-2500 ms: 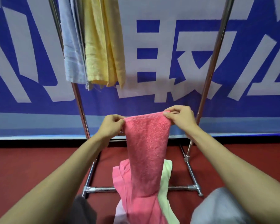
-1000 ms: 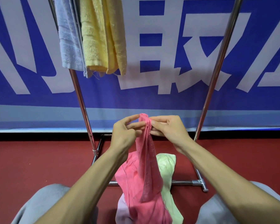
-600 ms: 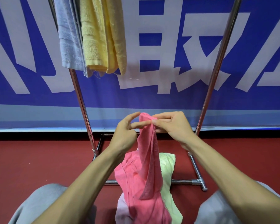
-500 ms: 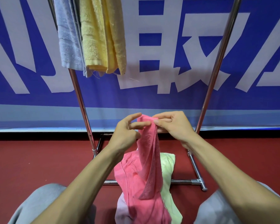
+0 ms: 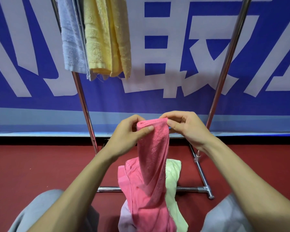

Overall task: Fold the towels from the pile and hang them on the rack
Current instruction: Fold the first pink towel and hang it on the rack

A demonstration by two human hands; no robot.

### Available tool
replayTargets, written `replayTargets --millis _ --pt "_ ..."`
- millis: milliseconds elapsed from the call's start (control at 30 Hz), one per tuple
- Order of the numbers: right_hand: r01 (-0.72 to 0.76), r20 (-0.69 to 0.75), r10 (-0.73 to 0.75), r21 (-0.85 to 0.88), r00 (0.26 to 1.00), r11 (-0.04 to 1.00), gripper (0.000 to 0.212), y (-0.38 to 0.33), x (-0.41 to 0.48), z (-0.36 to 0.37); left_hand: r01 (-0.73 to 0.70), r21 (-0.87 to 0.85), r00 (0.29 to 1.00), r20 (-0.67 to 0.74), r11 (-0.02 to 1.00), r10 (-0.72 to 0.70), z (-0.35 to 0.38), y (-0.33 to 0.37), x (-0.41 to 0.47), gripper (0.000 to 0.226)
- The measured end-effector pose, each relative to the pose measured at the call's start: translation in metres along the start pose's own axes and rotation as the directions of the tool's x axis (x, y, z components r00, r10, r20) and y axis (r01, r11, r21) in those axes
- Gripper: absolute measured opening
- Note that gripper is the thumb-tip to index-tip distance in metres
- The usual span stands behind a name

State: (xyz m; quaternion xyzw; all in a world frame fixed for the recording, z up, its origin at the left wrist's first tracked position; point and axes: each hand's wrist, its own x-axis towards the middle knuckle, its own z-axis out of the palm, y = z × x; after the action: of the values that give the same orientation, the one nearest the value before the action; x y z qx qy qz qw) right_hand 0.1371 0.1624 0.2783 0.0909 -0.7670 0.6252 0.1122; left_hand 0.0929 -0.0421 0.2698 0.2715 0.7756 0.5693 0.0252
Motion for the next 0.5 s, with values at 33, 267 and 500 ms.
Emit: replayTargets --millis 33,267,500 --pt "-0.004 -0.009 0.004 -0.001 1.000 1.000 0.019 0.001 0.000 -0.001 0.002 -0.032 1.000 -0.005 0.999 -0.002 0.002 0.001 0.000 0.022" --pt "-0.213 0.056 0.209 0.069 0.976 0.975 0.026 0.003 -0.006 -0.002 0.031 -0.052 0.998 -0.050 0.998 -0.034 0.007 0.007 0.002 0.019" --pt "-0.144 -0.061 0.152 0.110 0.987 0.983 0.023 -0.029 -0.009 0.000 -0.007 -0.068 0.996 -0.090 0.998 0.001 -0.004 0.043 0.009 0.009"
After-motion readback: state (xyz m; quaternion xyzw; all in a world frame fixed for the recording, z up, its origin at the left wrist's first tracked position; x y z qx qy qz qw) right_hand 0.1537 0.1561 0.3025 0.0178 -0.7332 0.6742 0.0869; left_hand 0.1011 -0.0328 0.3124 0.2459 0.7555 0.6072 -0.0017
